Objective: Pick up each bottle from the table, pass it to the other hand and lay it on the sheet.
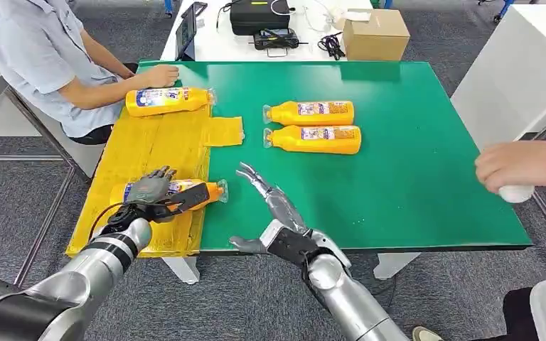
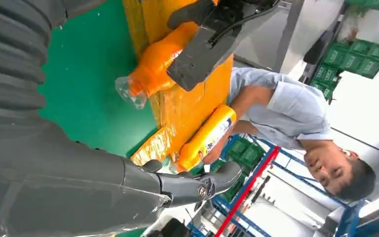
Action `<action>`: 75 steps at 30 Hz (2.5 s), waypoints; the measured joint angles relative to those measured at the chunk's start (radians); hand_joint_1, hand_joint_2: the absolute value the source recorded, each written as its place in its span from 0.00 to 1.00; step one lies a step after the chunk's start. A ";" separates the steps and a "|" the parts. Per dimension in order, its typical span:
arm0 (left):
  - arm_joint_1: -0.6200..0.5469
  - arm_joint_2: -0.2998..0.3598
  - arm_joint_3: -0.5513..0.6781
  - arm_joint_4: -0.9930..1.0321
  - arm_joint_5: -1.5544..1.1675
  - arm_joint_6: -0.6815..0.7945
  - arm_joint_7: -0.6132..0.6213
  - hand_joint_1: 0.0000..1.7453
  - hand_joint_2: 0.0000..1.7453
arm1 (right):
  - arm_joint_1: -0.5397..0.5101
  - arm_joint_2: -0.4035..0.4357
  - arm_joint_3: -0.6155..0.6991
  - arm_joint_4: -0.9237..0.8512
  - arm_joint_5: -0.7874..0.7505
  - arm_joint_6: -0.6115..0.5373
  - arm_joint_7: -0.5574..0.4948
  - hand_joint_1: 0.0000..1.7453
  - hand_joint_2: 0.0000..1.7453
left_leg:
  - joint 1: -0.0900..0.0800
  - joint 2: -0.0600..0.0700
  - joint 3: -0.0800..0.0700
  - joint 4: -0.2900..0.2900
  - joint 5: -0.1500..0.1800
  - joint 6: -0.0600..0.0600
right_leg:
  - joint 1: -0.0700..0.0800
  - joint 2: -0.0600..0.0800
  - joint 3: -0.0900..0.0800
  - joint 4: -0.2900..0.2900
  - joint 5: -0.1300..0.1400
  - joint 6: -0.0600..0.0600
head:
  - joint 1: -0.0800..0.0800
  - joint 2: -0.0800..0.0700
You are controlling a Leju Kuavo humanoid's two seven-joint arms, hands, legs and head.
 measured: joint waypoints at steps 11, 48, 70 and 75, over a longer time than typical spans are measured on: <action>0.000 -0.003 0.001 0.000 -0.023 0.073 -0.046 0.00 1.00 | -0.003 0.000 -0.008 0.011 0.000 -0.002 0.000 0.00 1.00 | 0.000 0.000 0.000 0.000 0.000 0.000 | 0.000 0.000 0.000 0.000 0.000 0.000 | 0.000 0.000; -0.010 -0.035 -0.031 -0.084 -0.032 0.061 -0.171 0.00 1.00 | 0.040 0.016 -0.055 0.013 0.031 -0.030 0.000 0.00 1.00 | 0.000 0.000 -0.013 0.001 0.001 0.000 | 0.000 0.000 -0.013 0.000 0.000 0.000 | 0.000 0.000; 0.007 -0.034 -0.083 -0.151 0.015 0.066 -0.204 0.00 1.00 | 0.051 0.016 -0.061 0.013 0.040 -0.032 -0.002 0.00 1.00 | 0.000 0.000 -0.014 0.001 0.001 0.000 | 0.000 0.000 -0.014 0.000 0.000 0.000 | 0.000 0.000; 0.023 -0.028 -0.098 -0.186 0.043 0.055 -0.224 0.00 1.00 | 0.055 0.016 -0.065 0.011 0.046 -0.033 -0.002 0.00 1.00 | 0.000 0.000 -0.014 0.001 0.001 0.000 | 0.000 0.000 -0.014 0.000 0.000 0.000 | 0.000 0.000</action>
